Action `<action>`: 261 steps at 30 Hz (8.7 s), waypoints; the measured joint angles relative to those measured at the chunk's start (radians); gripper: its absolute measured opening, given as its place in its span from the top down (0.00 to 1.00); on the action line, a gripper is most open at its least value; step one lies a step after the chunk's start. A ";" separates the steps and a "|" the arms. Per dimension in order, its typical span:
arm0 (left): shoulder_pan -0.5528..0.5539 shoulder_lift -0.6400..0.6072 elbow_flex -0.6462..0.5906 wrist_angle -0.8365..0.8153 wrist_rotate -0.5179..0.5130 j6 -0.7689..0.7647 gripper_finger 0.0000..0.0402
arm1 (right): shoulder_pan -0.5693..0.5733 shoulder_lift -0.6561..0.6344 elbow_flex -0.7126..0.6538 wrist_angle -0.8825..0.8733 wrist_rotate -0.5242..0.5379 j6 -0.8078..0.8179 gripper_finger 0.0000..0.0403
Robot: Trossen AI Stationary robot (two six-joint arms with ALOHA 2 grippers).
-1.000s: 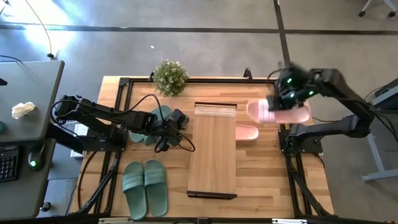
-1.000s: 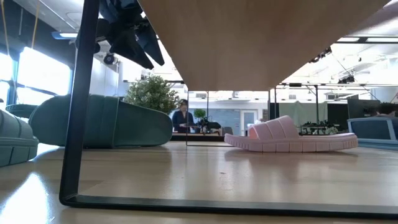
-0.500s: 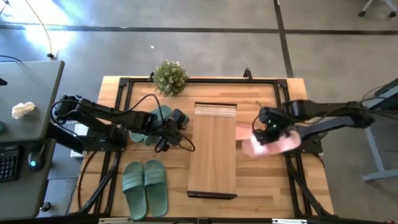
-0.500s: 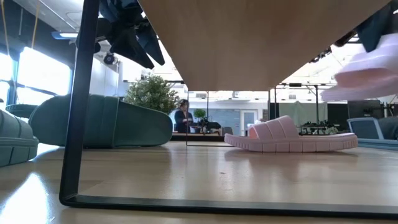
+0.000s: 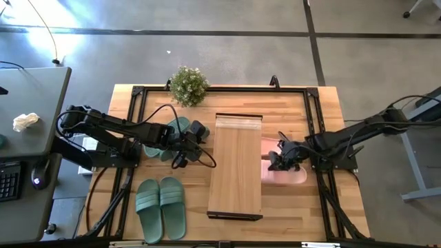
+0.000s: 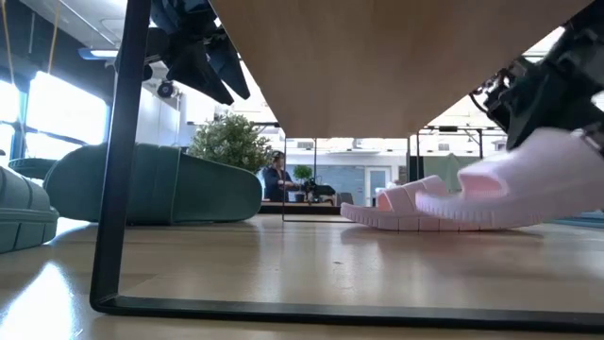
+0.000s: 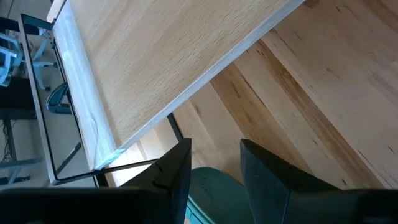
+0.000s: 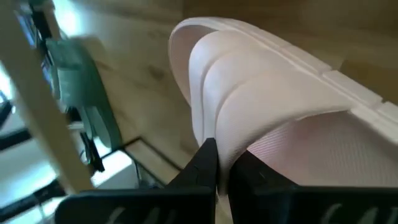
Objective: Pick and place slides into the shelf
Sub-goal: Put the pink slipper under the shelf, then adjust the slippers under the shelf
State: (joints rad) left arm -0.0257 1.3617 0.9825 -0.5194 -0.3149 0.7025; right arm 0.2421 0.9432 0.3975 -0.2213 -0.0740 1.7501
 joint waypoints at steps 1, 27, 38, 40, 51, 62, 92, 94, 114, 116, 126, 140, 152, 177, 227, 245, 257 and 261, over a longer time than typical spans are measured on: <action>0.000 0.000 0.000 0.000 0.000 0.001 0.70 | 0.001 0.000 -0.017 0.019 0.016 0.002 1.00; 0.000 0.000 0.000 0.000 -0.001 -0.005 0.70 | -0.081 0.217 -0.093 0.434 0.032 -0.162 1.00; 0.000 0.000 0.000 0.000 -0.001 -0.004 0.70 | -0.104 0.217 -0.093 0.428 0.038 -0.200 0.85; 0.000 0.000 0.000 0.000 -0.001 -0.005 0.70 | -0.105 0.217 -0.093 0.429 0.040 -0.206 0.81; 0.000 0.000 0.000 -0.007 -0.001 -0.005 0.70 | -0.105 0.206 -0.093 0.424 0.064 -0.200 0.69; 0.000 0.000 0.000 -0.007 -0.001 -0.004 0.70 | -0.104 0.160 -0.091 0.366 0.082 -0.211 0.69; 0.000 0.000 0.000 -0.006 -0.001 -0.002 0.70 | -0.102 -0.213 -0.090 -0.065 0.080 -0.377 0.69; 0.000 0.000 0.000 -0.006 -0.001 -0.001 0.70 | -0.102 -0.249 -0.090 -0.128 0.073 -0.403 0.69; 0.000 0.000 0.000 0.003 -0.001 -0.063 0.70 | -0.095 -0.209 0.371 -0.936 0.076 -0.955 0.97; 0.000 0.000 0.000 0.003 0.000 -0.085 0.70 | -0.067 -0.187 0.380 -0.955 0.063 -0.928 0.99; 0.000 -0.006 0.000 -0.030 0.096 -0.268 0.70 | 0.219 -0.099 0.228 -0.835 0.118 -0.547 1.00; 0.000 -0.011 -0.001 -0.069 0.105 -0.277 0.70 | 0.442 0.099 0.141 -0.626 0.151 -0.222 1.00; 0.000 -0.011 -0.001 -0.066 0.105 -0.251 0.70 | 0.438 0.171 0.049 -0.455 0.213 -0.124 1.00; 0.000 -0.011 -0.001 -0.058 0.101 -0.236 0.70 | 0.173 0.174 0.045 -0.270 0.242 -0.415 1.00; 0.000 -0.011 0.000 -0.081 0.058 -0.228 0.70 | -0.242 0.111 0.176 -0.762 0.195 -0.834 1.00; 0.000 -0.011 0.000 -0.075 0.059 -0.171 0.70 | -0.485 -0.121 0.175 -0.812 0.045 -1.142 1.00; 0.000 -0.011 0.000 -0.060 0.059 -0.157 0.70 | -0.463 -0.106 0.007 -0.581 -0.031 -0.927 1.00; 0.000 -0.011 0.000 -0.061 0.060 -0.160 0.70 | -0.443 -0.106 -0.001 -0.570 0.053 -0.860 1.00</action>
State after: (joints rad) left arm -0.0257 1.3510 0.9825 -0.5800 -0.2554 0.5428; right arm -0.2012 0.8368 0.3969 -0.7910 -0.0209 0.8906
